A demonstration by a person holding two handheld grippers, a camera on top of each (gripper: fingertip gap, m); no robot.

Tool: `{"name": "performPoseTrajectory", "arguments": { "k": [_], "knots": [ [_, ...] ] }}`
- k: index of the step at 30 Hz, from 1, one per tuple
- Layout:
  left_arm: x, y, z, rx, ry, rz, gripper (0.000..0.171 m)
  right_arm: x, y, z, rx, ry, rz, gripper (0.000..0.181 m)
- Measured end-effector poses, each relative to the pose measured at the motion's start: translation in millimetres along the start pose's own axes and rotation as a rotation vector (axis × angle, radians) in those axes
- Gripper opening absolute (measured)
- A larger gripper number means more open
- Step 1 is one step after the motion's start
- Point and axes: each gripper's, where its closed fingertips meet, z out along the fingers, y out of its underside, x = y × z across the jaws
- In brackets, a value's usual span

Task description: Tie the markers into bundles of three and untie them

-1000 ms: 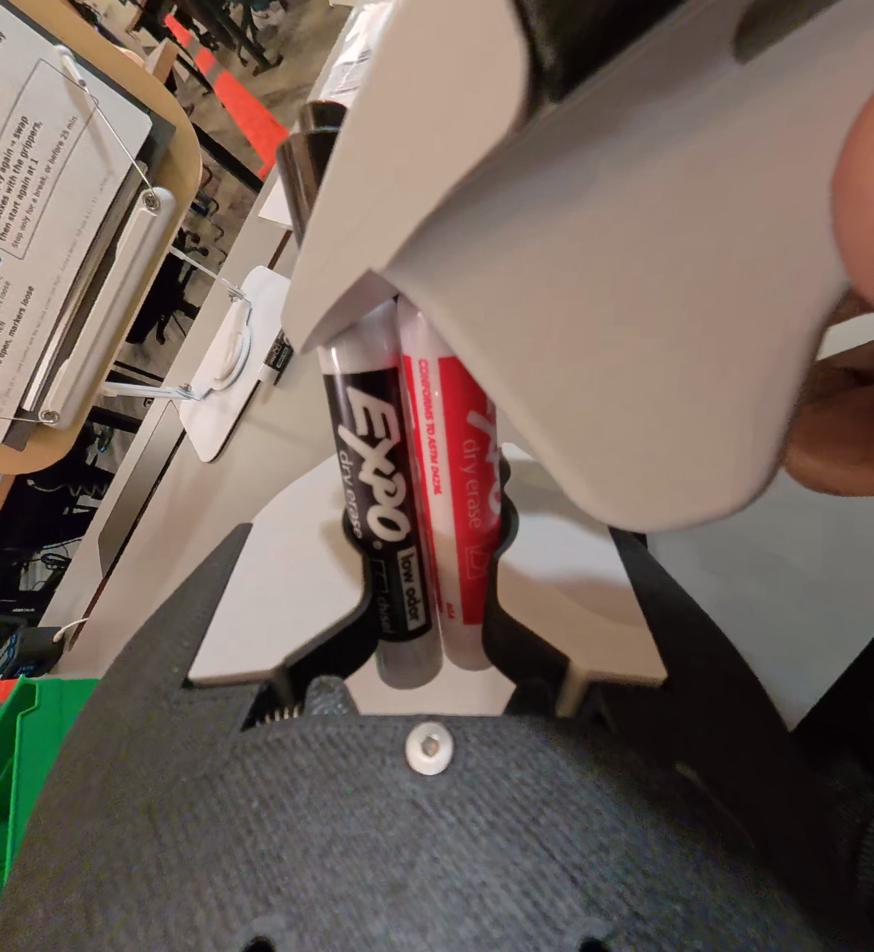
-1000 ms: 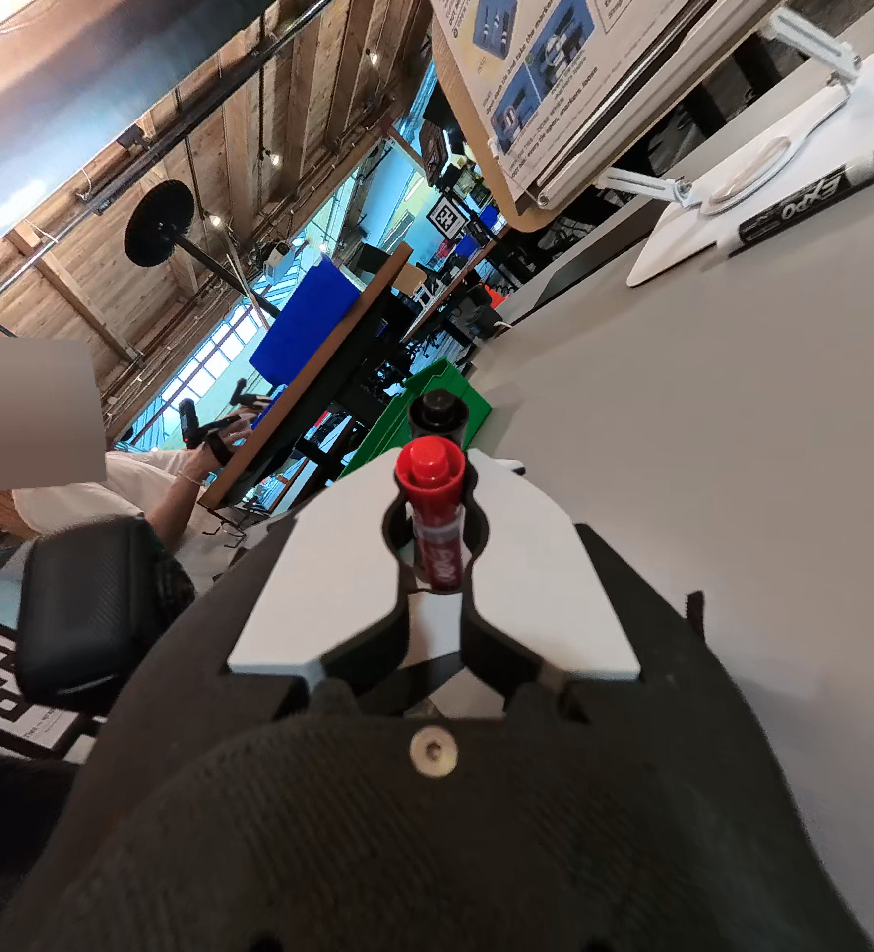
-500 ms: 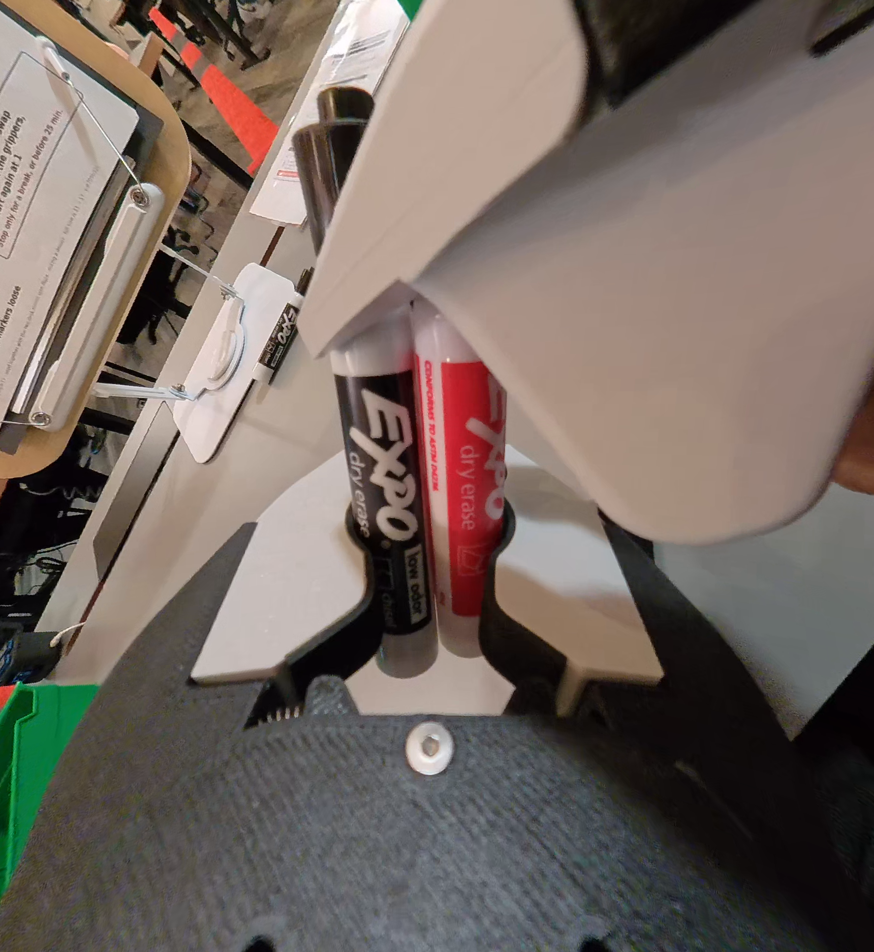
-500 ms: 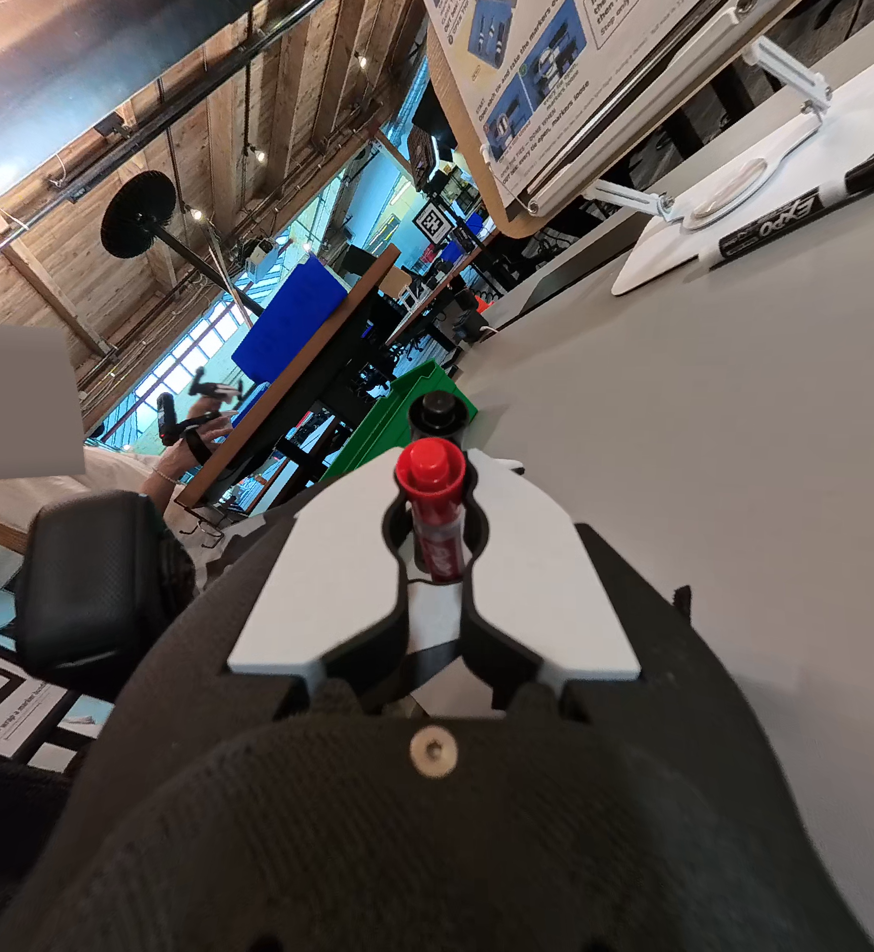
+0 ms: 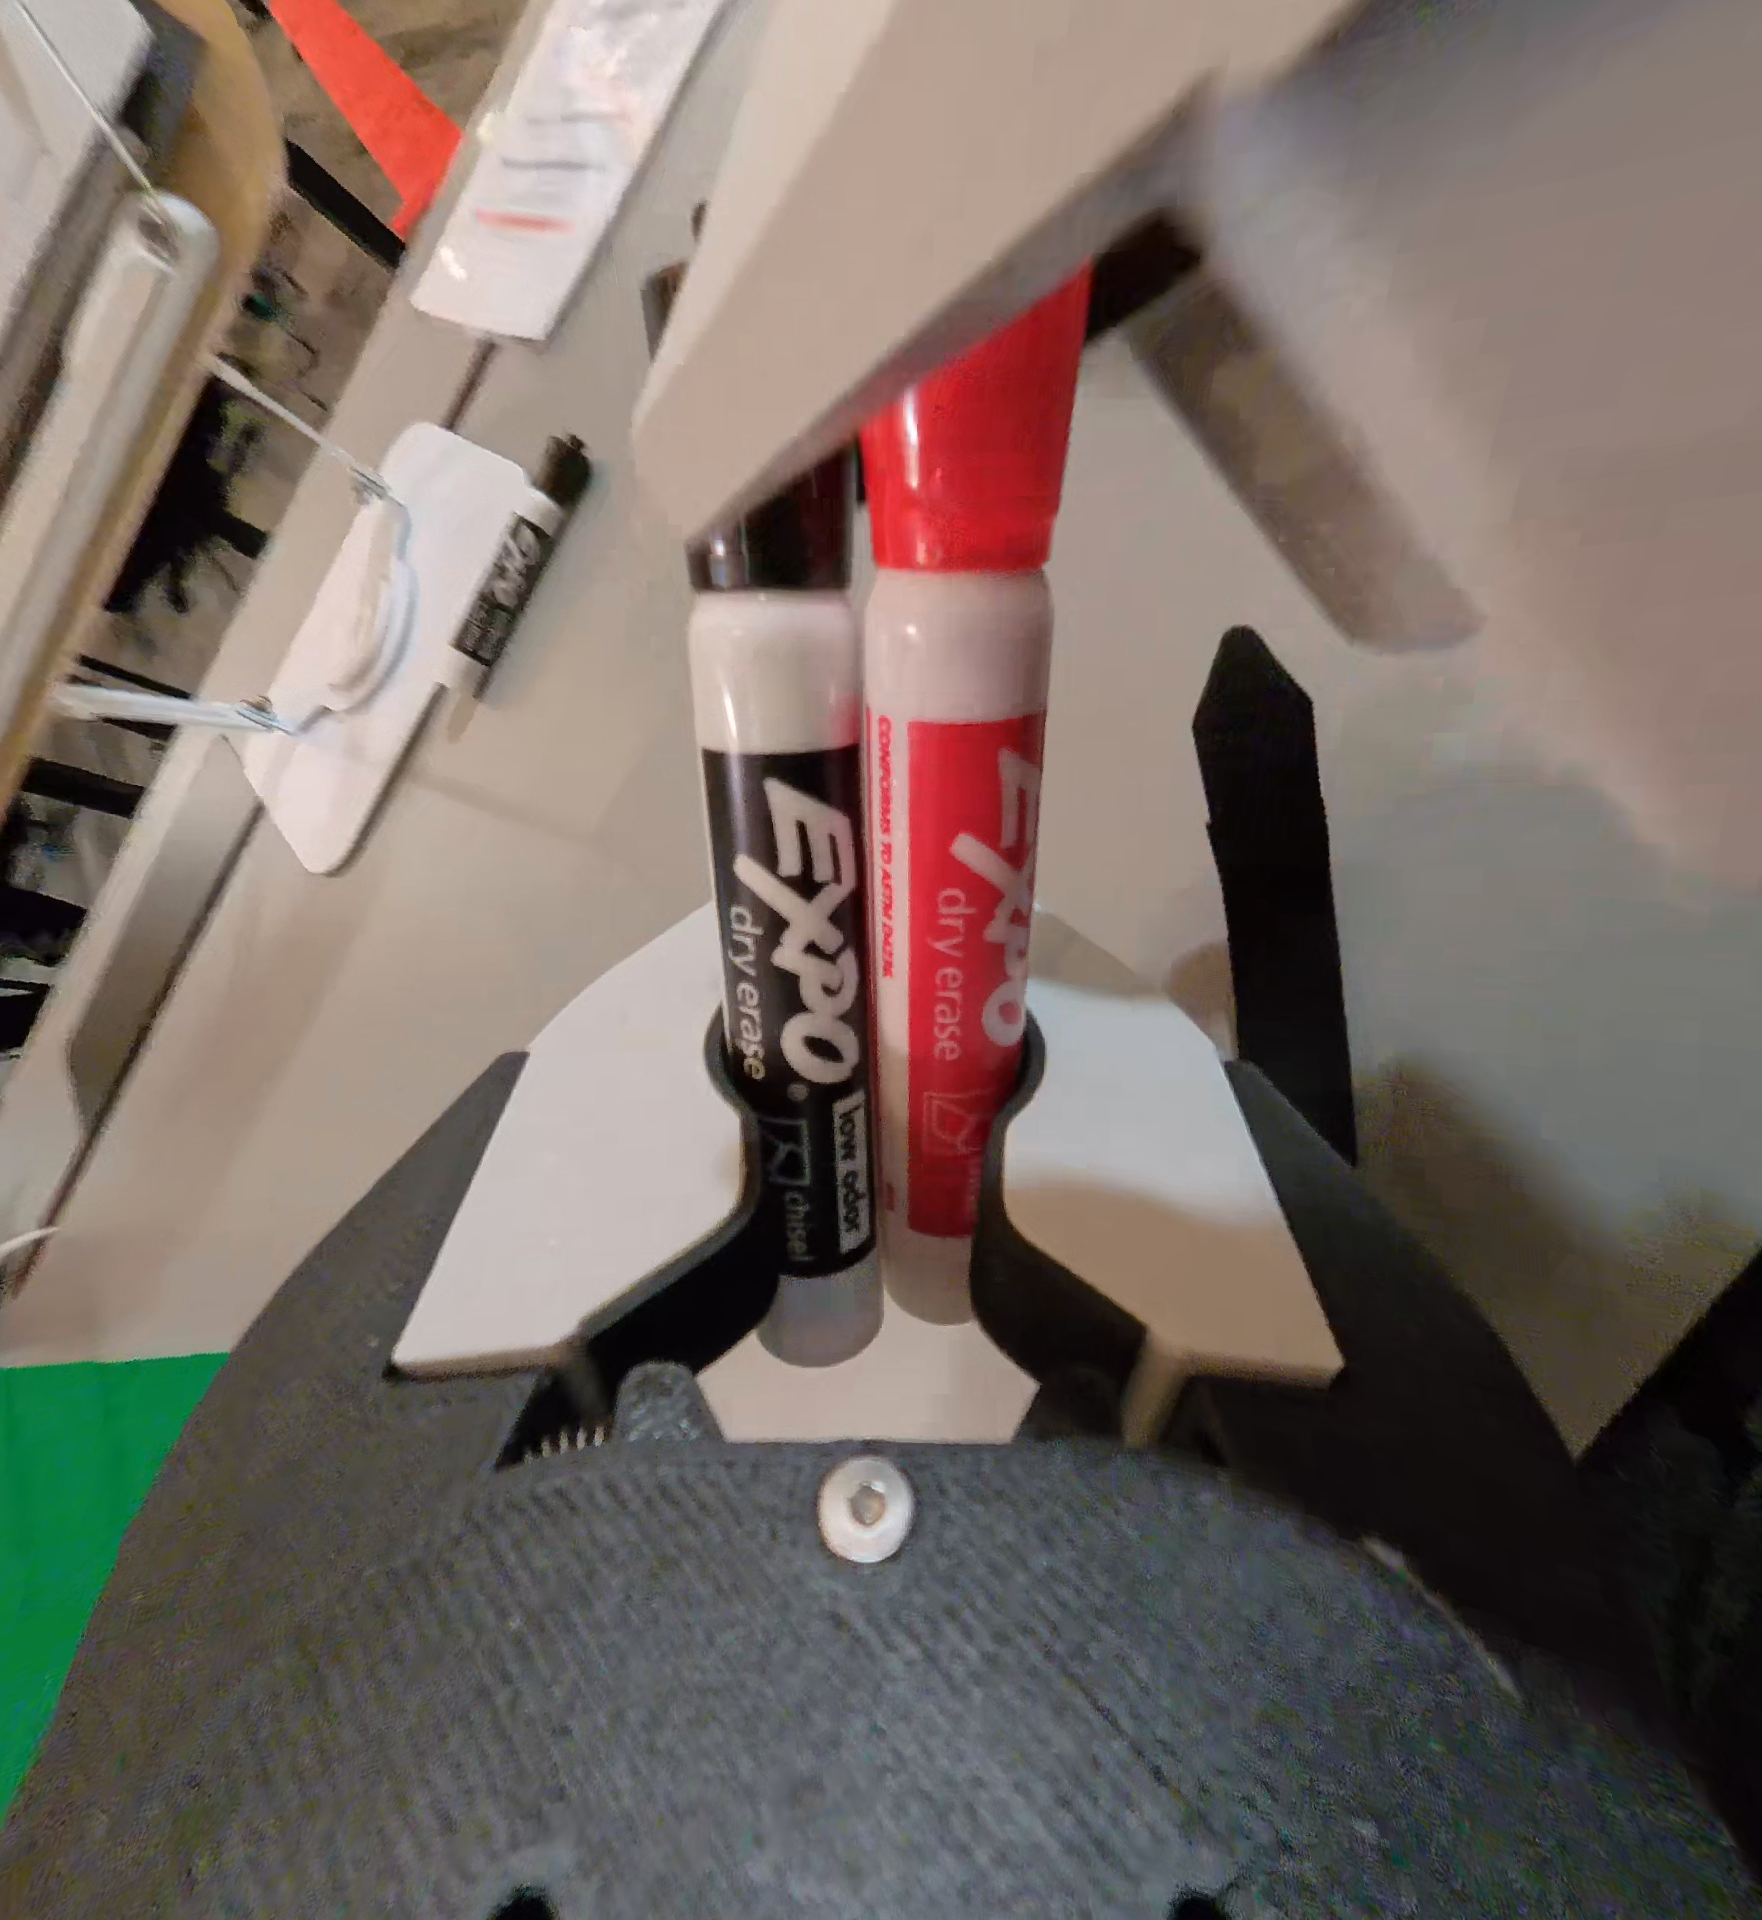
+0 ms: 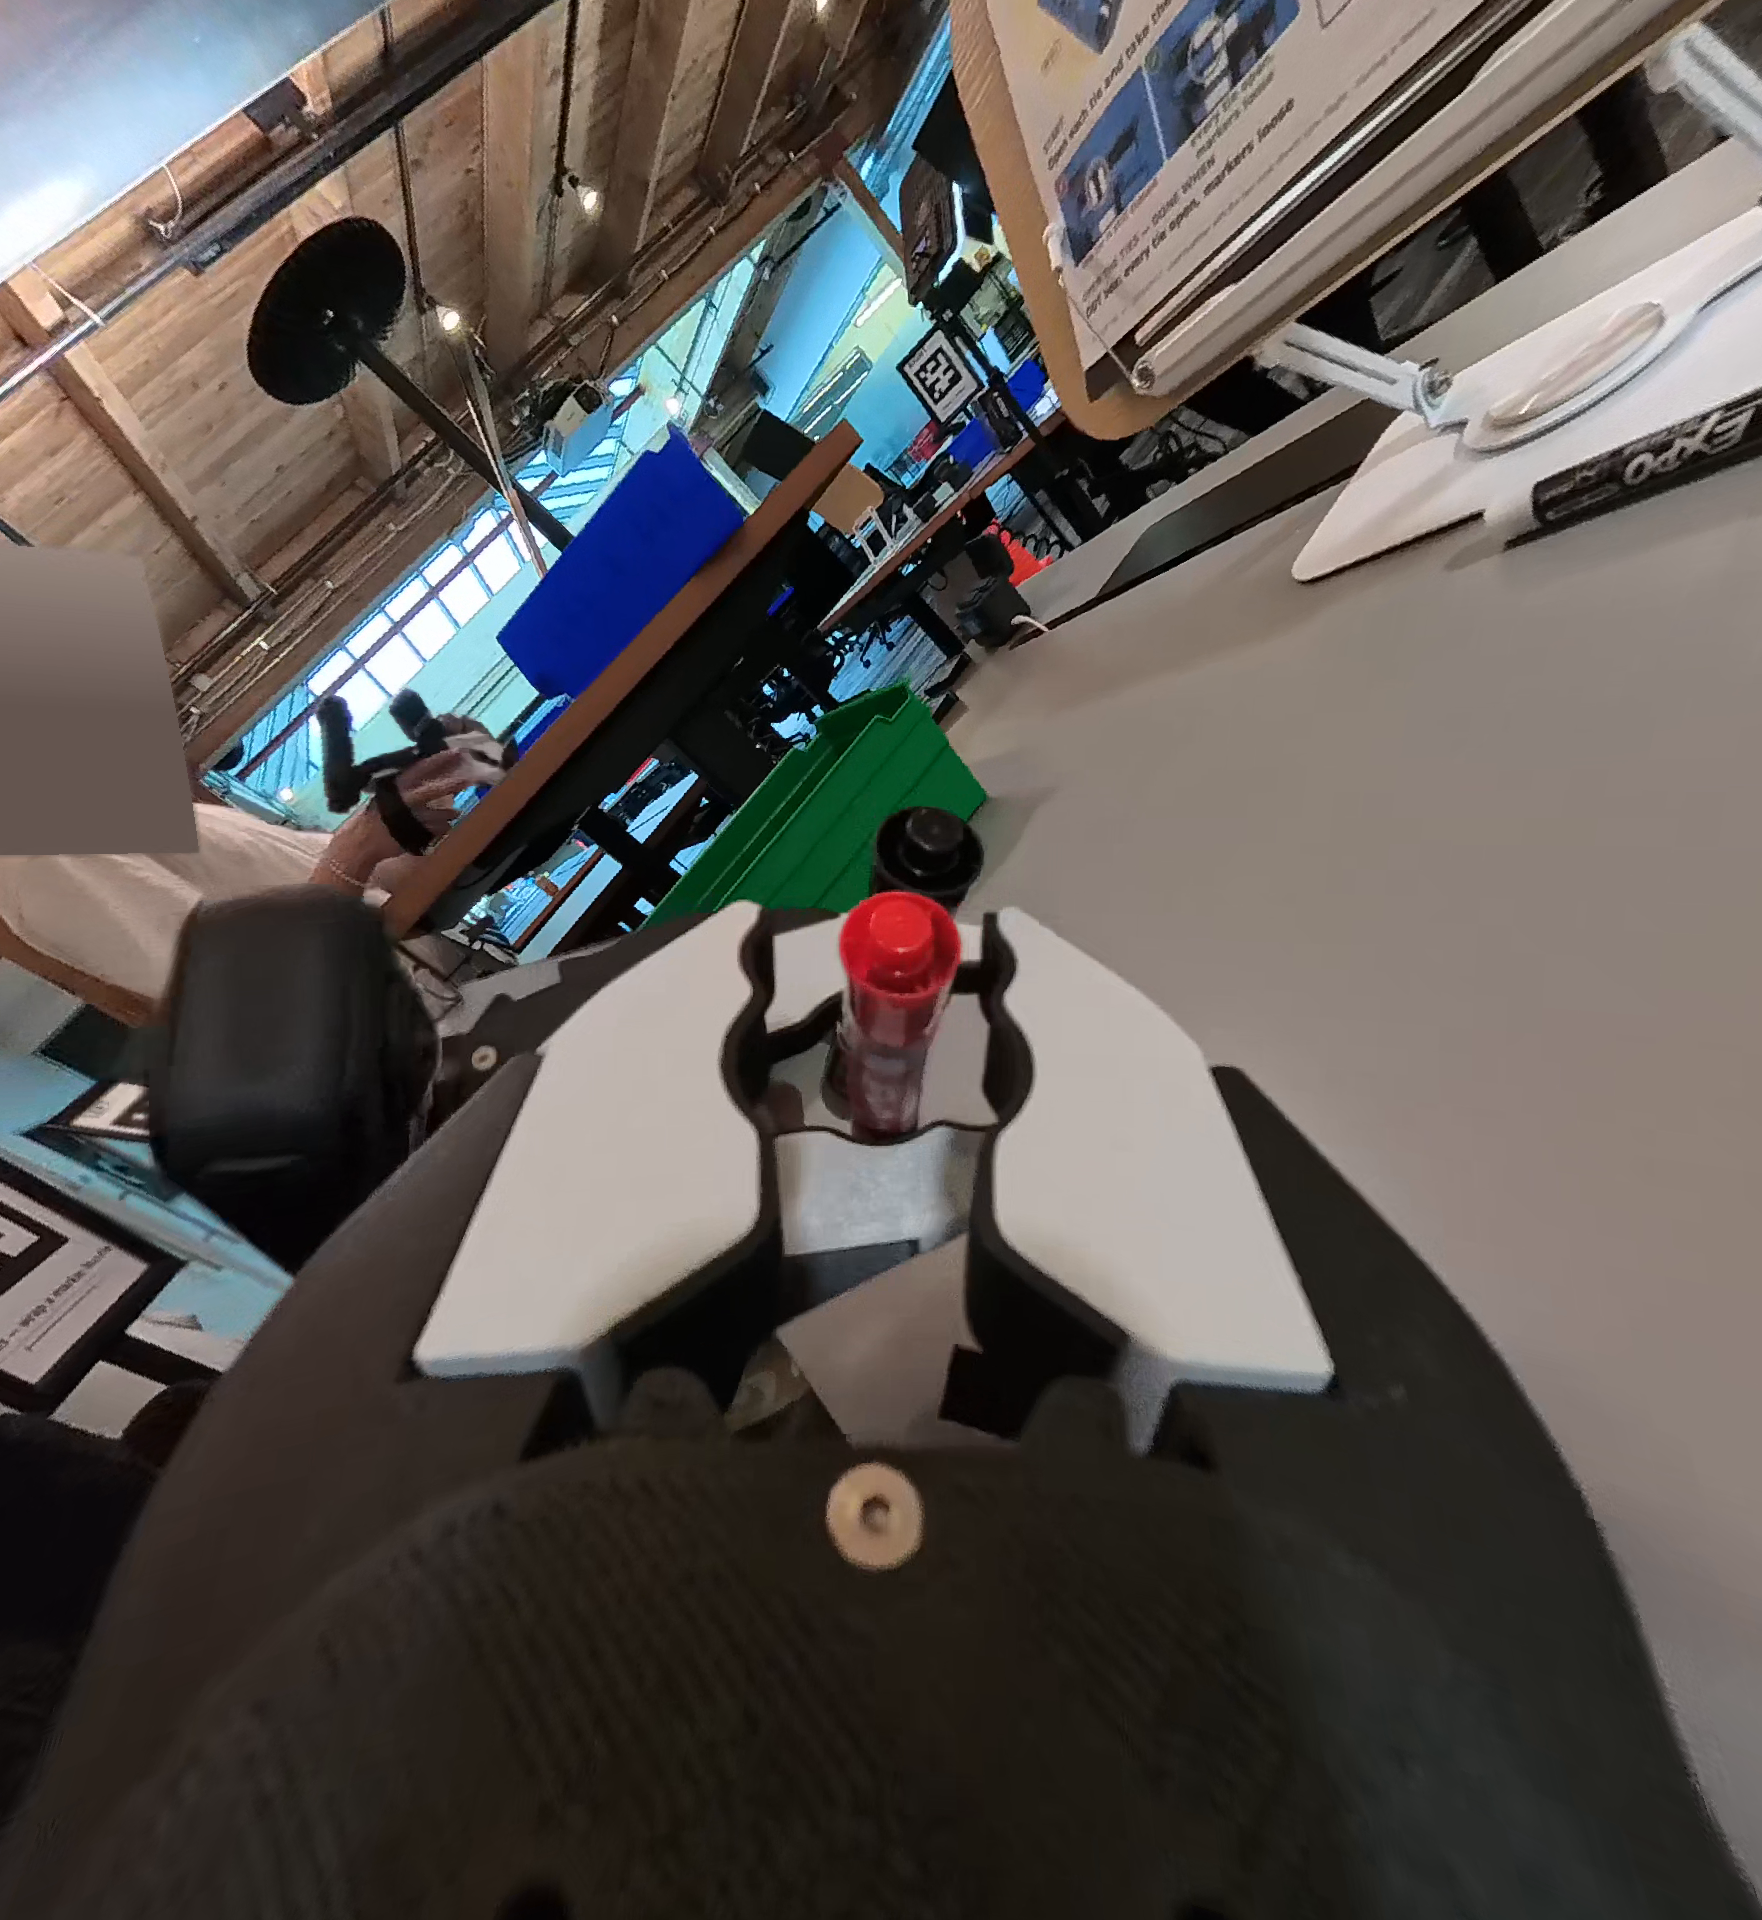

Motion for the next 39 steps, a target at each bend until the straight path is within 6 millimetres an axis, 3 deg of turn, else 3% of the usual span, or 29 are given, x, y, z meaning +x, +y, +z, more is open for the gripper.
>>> {"name": "performPoseTrajectory", "arguments": {
  "k": [10, 18, 22, 26, 28, 39],
  "knots": [
    [12, 27, 5, -0.093, 0.260, -0.147, 0.043, 24, -1, 1, -0.093, -0.030, -0.002, 0.045],
    [32, 13, 0, -0.047, 0.357, -0.192, 0.043, 13, 7, 5, -0.098, -0.146, 0.077, 0.055],
    [43, 3, -5, -0.016, 0.432, -0.260, 0.043, 11, 8, 4, -0.089, -0.174, 0.139, 0.033],
    [45, 4, -6, -0.017, 0.453, -0.281, 0.043, 14, 9, 4, -0.090, -0.175, 0.190, 0.031],
    [47, 2, -7, -0.009, 0.478, -0.305, 0.043, 15, 9, 4, -0.088, -0.166, 0.193, 0.019],
    [47, 2, -7, -0.007, 0.489, -0.325, 0.042, 11, 12, 4, -0.107, -0.171, 0.167, 0.030]
  ]
}}
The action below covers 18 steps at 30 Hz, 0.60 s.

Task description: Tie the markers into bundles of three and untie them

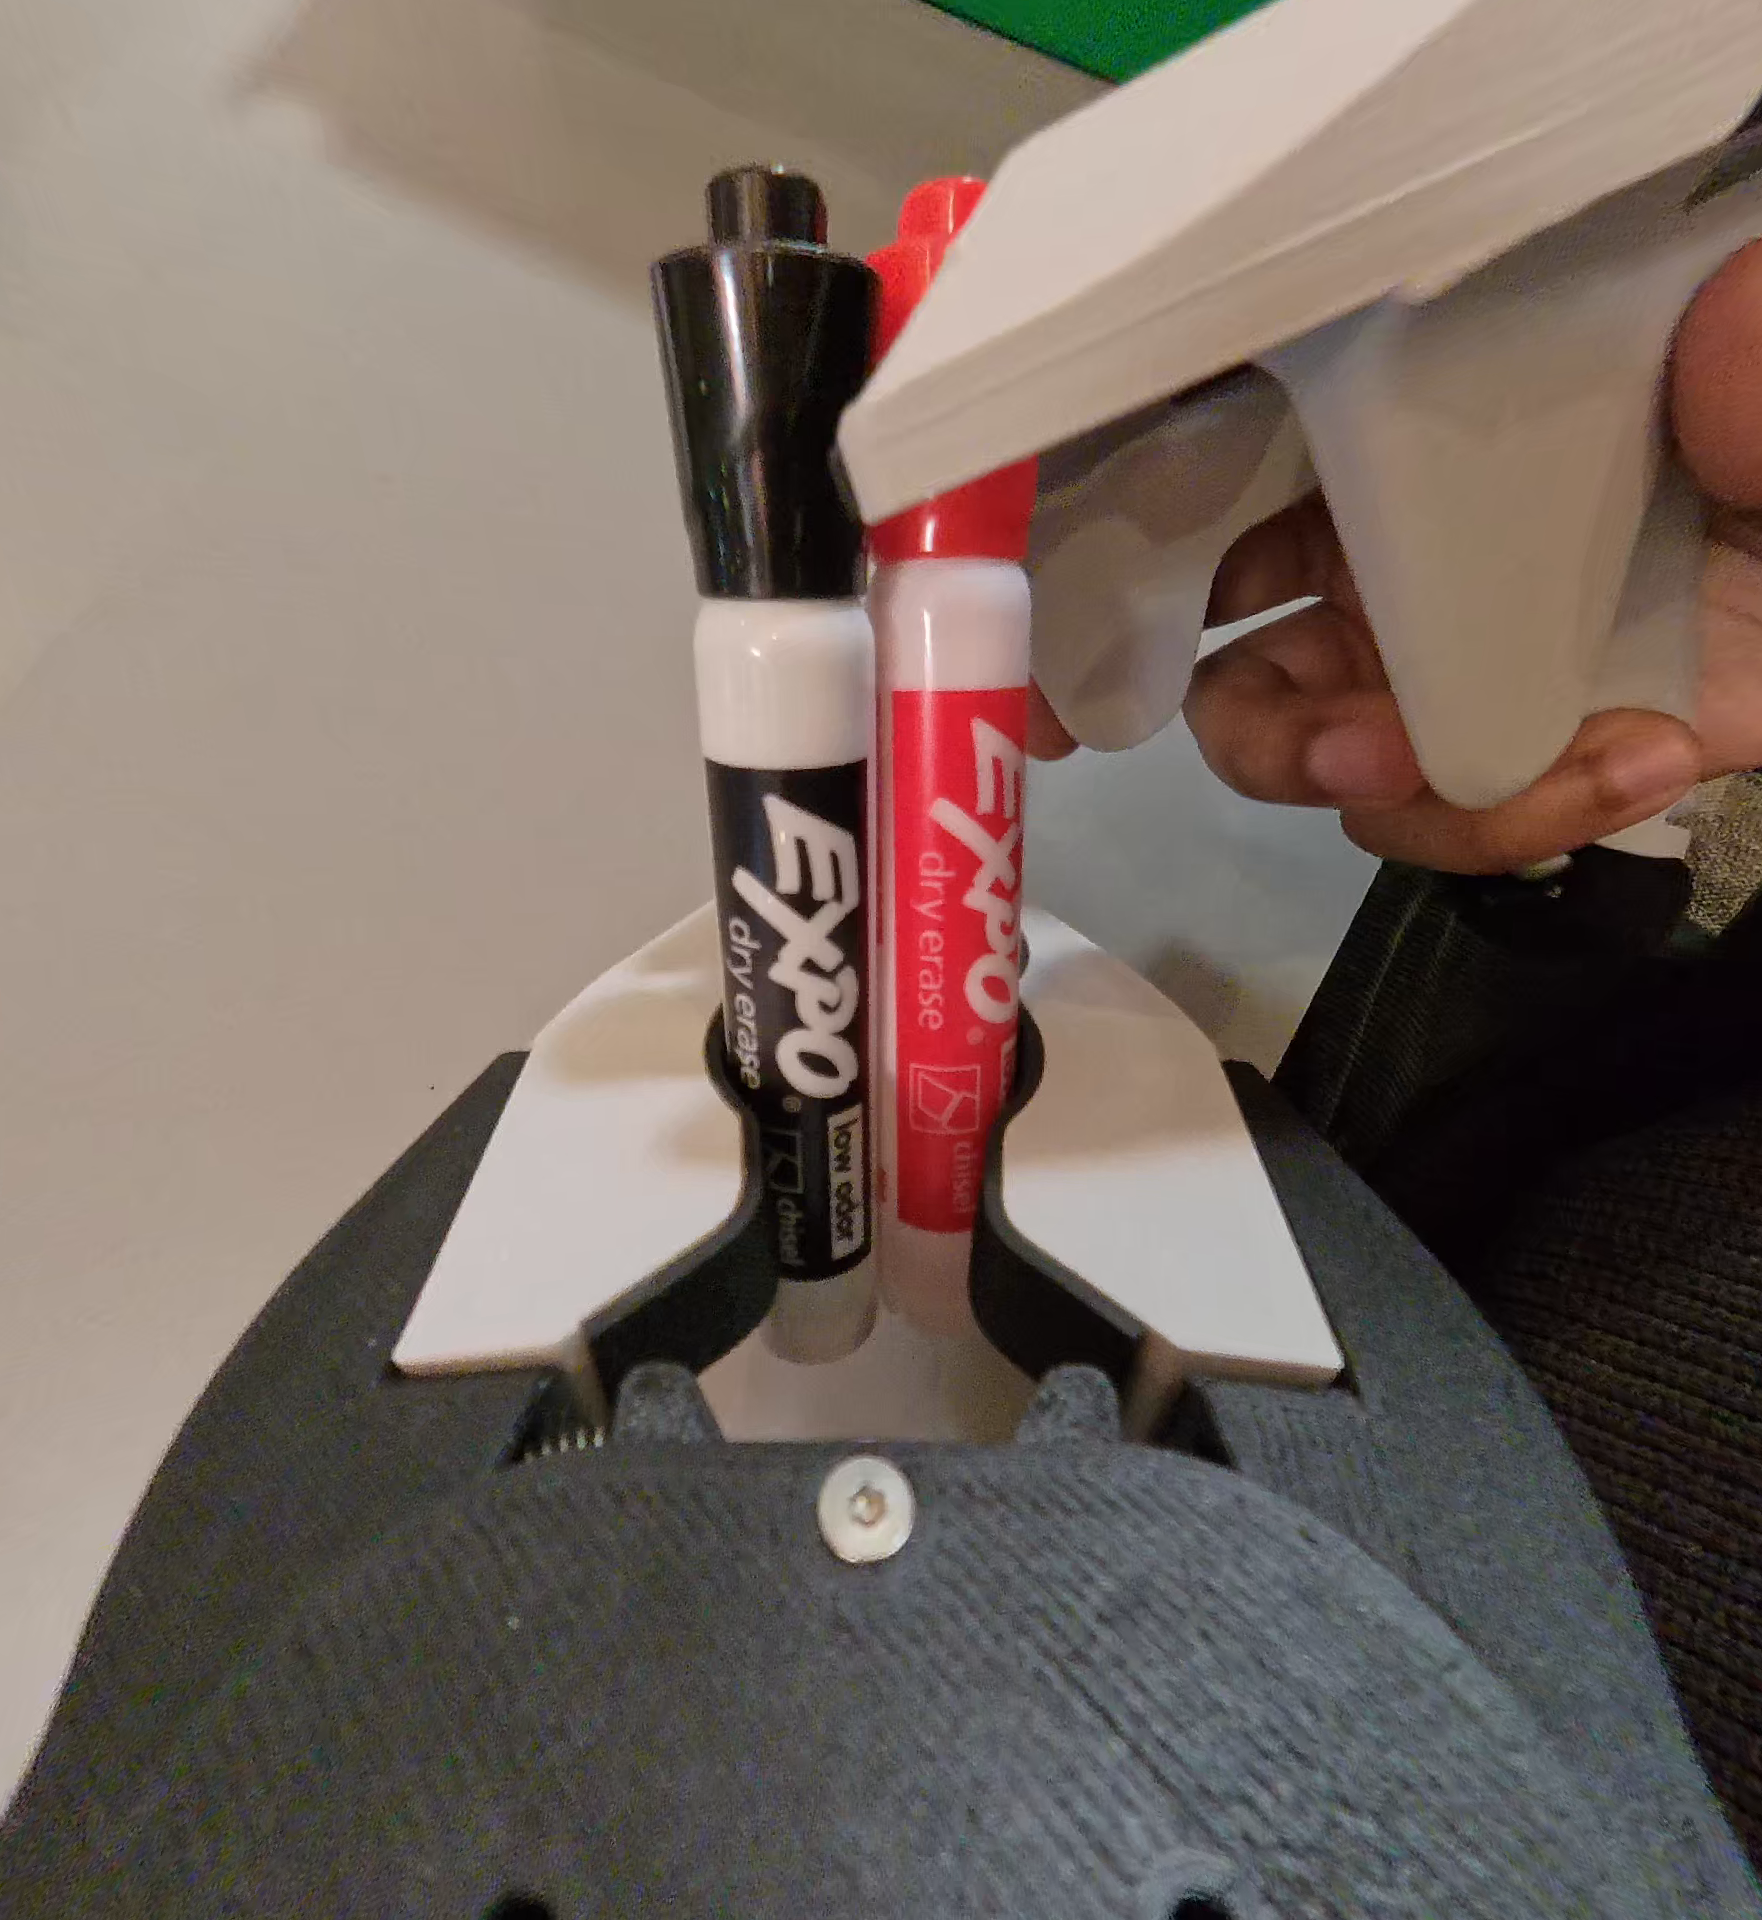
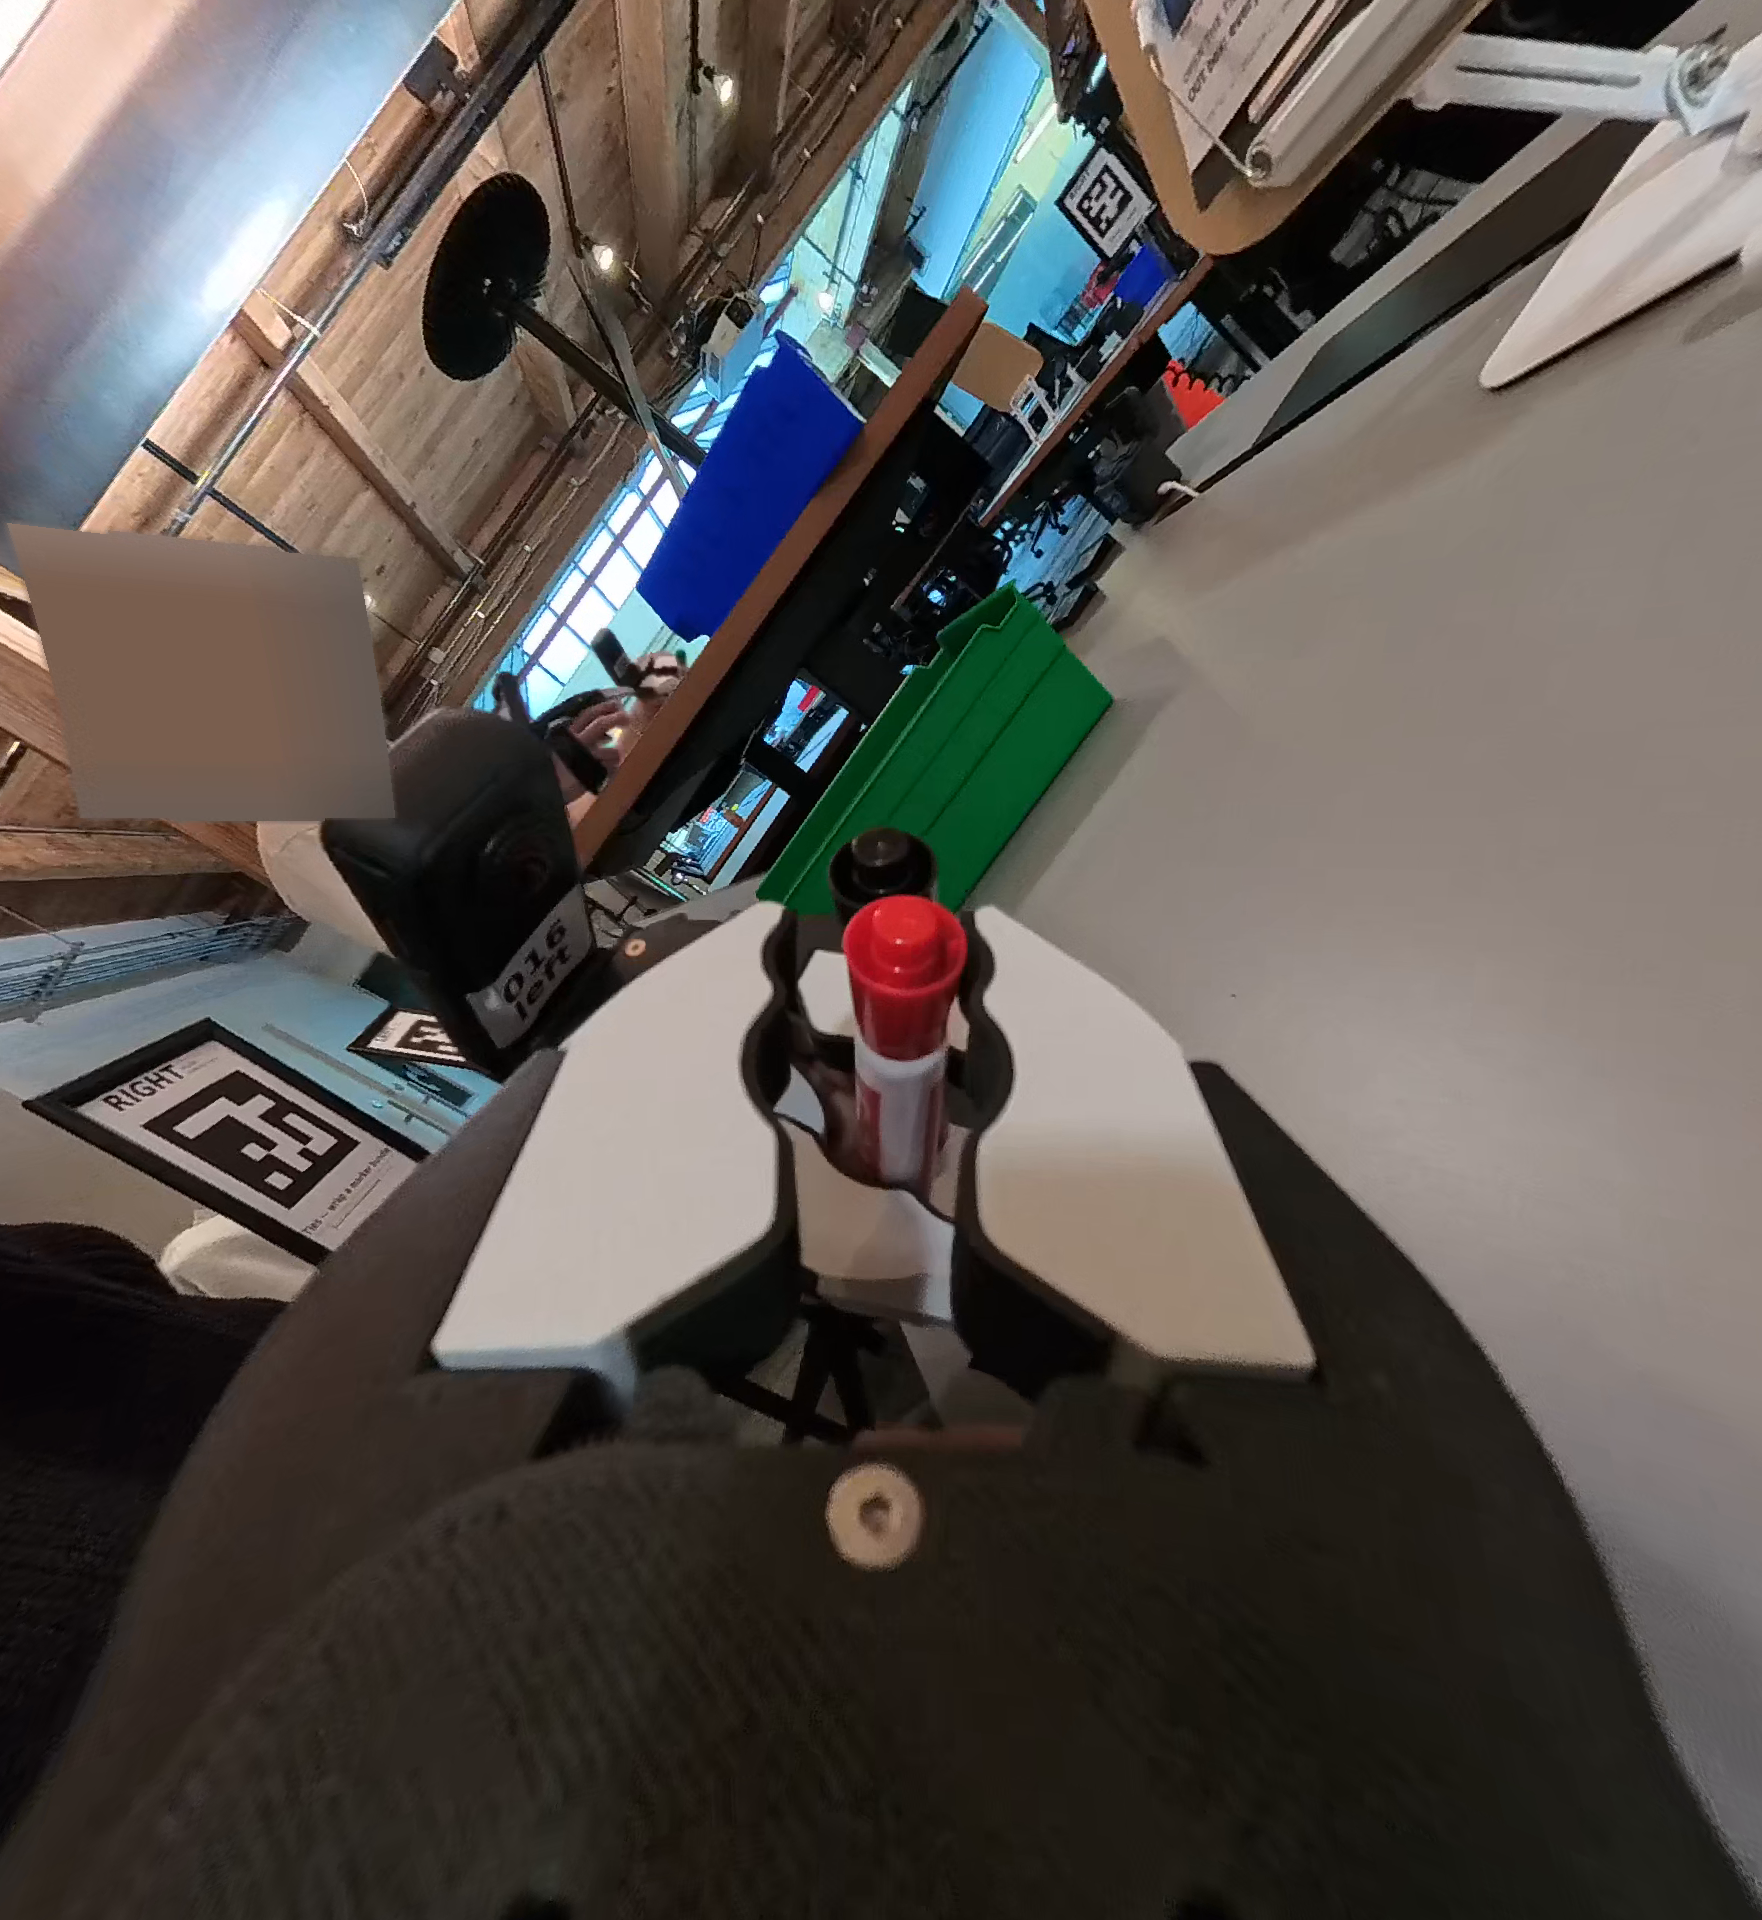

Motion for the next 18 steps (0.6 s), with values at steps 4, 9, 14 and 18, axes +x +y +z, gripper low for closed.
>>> {"name": "performPoseTrajectory", "arguments": {
  "k": [4, 9, 14, 18],
  "knots": [
    [-3, 0, -1, 0.002, -0.021, 0.011, 0.042, -1, 6, 2, -0.029, -0.006, 0.000, 0.033],
    [3, -1, 2, 0.006, 0.009, -0.009, 0.042, 2, 10, 4, -0.046, 0.034, -0.042, 0.030],
    [6, 2, 7, -0.015, -0.009, 0.000, 0.043, 11, 15, 5, -0.048, 0.096, -0.024, 0.020],
    [6, 3, 9, -0.018, 0.007, -0.022, 0.043, 14, 16, 5, -0.049, 0.120, 0.011, 0.017]
  ]
}}
